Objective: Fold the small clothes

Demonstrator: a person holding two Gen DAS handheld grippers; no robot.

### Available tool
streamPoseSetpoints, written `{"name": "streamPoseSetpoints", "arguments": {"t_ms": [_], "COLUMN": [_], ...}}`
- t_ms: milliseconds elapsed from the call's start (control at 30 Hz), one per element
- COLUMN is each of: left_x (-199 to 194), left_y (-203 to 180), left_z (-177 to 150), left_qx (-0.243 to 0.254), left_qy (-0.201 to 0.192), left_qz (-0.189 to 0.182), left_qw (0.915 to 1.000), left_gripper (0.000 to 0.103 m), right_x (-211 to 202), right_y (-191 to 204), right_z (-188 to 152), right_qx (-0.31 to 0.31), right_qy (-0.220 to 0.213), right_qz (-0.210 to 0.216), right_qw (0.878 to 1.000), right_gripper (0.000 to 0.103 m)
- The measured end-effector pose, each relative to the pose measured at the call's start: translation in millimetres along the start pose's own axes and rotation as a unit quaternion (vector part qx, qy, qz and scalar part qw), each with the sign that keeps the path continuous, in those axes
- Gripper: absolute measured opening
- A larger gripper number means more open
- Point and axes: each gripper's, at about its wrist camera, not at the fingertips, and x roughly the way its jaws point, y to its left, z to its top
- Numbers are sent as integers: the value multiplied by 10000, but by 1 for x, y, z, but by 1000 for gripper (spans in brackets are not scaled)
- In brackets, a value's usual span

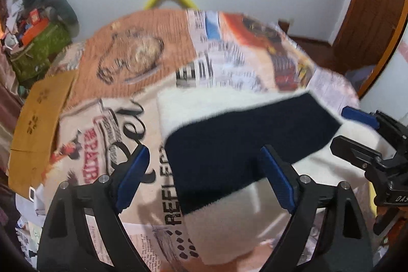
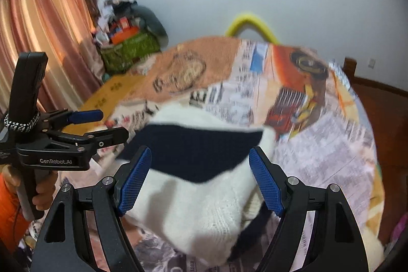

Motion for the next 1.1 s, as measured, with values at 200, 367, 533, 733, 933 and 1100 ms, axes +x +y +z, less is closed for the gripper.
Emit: {"name": "streamPoseSetpoints", "arguments": {"t_ms": [200,367,533,733,933,1100], "left_x": [32,28,15,-3,-33,-45], "left_y": [-3,-3,-1,5,16,38], "left_z": [-29,-46,-60,-71,-75,-55], "left_qx": [176,249,230,121,177,-110], "left_qy": [322,301,271,204,-82,-294], "left_qz": [-109,-34,-109,-215,-137,-27], "left_qw": [9993,9992,9993,9995,9997,9995], "left_gripper": [94,100,100,100,100,100], "right_x": [10,10,1,-15,-35,-51], "right_y": [-13,-25,-26,-21,-26,-33], "right_z": [-33,-60,-72,-78,-70,-47], "right_qx": [3,400,698,544,316,417], "right_qy": [383,593,599,601,621,263], "right_qz": [-195,49,231,158,37,47], "right_qw": [9991,9974,9955,9966,9976,9988], "right_gripper": [76,76,76,76,76,82]}}
